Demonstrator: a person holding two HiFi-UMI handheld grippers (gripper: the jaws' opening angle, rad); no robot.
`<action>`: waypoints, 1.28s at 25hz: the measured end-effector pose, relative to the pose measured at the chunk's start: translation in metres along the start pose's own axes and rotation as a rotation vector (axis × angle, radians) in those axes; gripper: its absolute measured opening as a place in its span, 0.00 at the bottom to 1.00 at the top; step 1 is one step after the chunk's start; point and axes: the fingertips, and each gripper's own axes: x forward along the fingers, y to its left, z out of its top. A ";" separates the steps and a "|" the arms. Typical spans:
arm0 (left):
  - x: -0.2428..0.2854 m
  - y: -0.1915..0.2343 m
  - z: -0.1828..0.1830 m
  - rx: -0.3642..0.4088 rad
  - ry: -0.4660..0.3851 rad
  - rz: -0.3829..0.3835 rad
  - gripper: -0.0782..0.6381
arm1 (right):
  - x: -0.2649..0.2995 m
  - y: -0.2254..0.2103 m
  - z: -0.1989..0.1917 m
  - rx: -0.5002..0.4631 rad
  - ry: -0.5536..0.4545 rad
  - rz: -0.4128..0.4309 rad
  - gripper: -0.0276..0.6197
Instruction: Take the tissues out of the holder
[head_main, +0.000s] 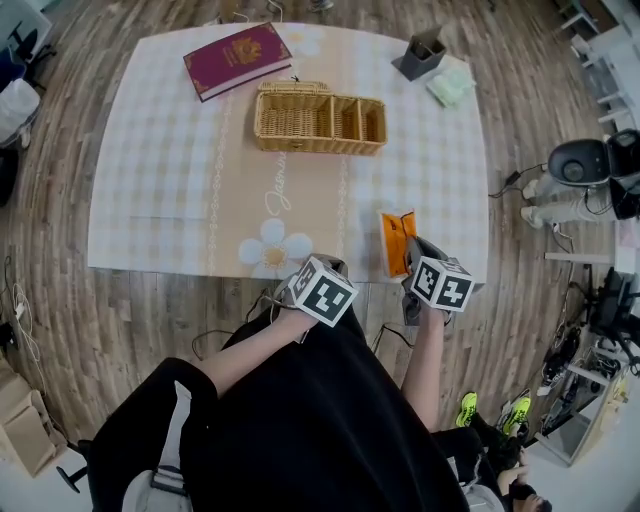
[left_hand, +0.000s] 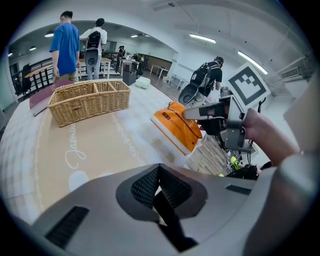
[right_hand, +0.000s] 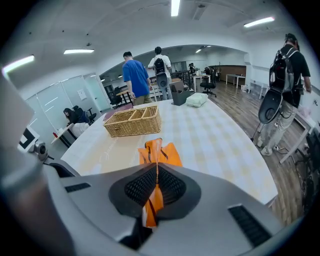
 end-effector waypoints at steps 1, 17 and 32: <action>0.000 0.002 0.002 -0.006 -0.002 0.004 0.11 | 0.003 -0.002 0.004 -0.005 0.001 0.003 0.07; 0.010 0.023 0.035 -0.093 -0.013 0.067 0.11 | 0.047 -0.033 0.055 -0.048 0.033 0.039 0.07; 0.022 0.045 0.034 -0.199 -0.031 0.122 0.11 | 0.095 -0.029 0.056 -0.198 0.101 0.093 0.07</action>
